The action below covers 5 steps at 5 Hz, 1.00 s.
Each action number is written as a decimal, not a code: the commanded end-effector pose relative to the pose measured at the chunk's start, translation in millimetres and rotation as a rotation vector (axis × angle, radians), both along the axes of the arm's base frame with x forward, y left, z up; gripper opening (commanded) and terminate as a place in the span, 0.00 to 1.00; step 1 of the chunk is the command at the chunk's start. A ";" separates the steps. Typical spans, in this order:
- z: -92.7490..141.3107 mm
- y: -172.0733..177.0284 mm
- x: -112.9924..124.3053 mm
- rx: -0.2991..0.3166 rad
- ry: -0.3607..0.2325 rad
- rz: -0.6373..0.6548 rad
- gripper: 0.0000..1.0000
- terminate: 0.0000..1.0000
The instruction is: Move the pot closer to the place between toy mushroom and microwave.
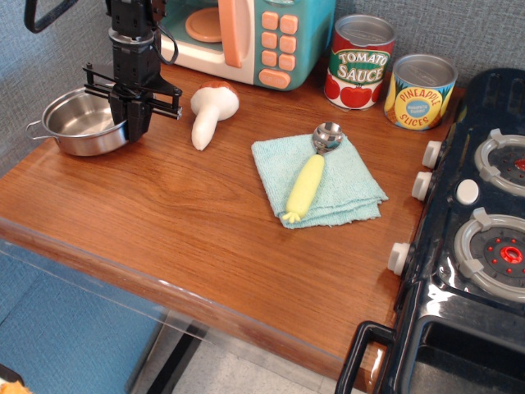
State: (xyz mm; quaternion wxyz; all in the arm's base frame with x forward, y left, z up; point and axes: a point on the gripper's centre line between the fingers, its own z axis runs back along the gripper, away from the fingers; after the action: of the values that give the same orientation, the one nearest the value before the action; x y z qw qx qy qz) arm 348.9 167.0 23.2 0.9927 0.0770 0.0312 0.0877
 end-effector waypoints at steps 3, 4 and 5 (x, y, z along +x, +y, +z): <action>72.6 -31.7 -8.8 0.105 -0.138 -0.056 1.00 0.00; 67.4 -33.2 -9.1 0.027 -0.111 -0.078 1.00 0.00; 67.4 -33.2 -9.1 0.027 -0.111 -0.078 1.00 0.00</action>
State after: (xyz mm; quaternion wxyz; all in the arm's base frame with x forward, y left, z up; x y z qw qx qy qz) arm 340.9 129.6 70.7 0.9955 0.0803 -0.0018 0.0508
